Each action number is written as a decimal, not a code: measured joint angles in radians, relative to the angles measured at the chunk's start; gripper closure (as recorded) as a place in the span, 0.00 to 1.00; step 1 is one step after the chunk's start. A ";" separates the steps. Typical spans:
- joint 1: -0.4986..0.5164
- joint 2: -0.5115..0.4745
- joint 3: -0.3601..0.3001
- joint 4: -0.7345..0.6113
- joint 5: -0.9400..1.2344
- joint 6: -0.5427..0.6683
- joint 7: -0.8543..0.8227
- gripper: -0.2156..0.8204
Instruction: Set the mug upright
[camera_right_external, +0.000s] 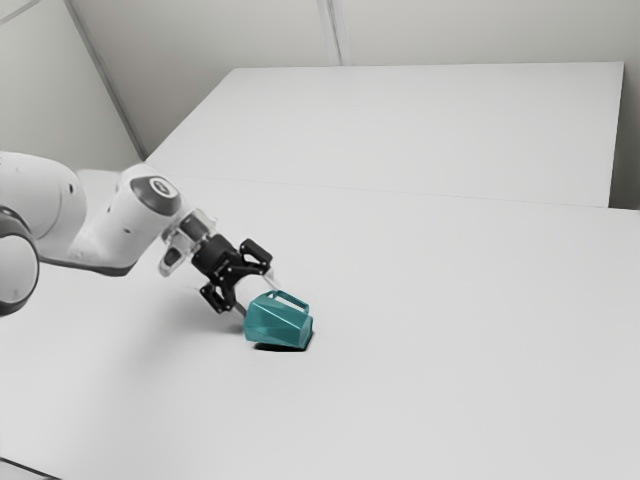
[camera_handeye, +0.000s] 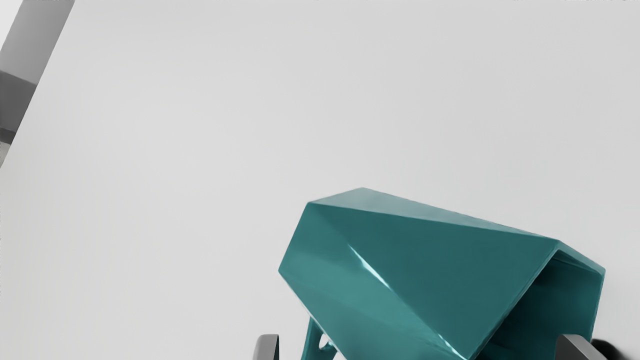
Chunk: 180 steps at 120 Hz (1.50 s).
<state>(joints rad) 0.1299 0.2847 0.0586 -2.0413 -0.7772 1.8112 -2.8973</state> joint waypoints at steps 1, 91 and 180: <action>-0.001 0.000 -0.001 -0.001 -0.003 0.001 0.000 0.21; -0.044 -0.046 -0.016 -0.007 -0.012 0.039 0.000 0.94; -0.198 -0.196 -0.059 -0.050 0.653 0.347 0.000 0.97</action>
<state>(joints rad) -0.0676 0.0890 -0.0005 -2.0916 -0.1243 2.1581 -2.8972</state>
